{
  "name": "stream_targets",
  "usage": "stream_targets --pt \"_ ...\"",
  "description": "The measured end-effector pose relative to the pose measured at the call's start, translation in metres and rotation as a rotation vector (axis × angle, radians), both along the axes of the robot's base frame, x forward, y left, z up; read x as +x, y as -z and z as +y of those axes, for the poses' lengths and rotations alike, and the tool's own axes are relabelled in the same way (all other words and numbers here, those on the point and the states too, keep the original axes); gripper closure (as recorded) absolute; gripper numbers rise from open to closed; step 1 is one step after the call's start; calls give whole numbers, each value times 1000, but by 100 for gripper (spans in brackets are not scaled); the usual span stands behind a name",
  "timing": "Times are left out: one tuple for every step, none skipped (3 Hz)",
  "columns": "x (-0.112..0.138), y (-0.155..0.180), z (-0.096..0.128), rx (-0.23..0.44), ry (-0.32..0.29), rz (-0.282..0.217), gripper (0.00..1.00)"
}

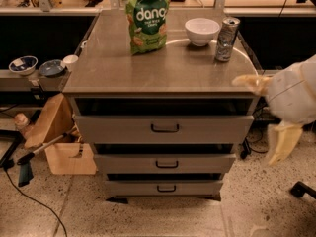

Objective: Open middle drawer

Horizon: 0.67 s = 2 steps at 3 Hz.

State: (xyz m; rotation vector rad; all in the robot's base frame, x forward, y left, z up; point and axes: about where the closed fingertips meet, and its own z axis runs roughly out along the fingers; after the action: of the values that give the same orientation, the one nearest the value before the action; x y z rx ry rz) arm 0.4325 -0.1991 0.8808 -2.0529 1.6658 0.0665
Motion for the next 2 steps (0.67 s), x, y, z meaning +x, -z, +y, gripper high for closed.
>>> stream_targets --pt "-1 43 12 -28 62 38 0" --pt "-2 72 23 -72 85 71 0"
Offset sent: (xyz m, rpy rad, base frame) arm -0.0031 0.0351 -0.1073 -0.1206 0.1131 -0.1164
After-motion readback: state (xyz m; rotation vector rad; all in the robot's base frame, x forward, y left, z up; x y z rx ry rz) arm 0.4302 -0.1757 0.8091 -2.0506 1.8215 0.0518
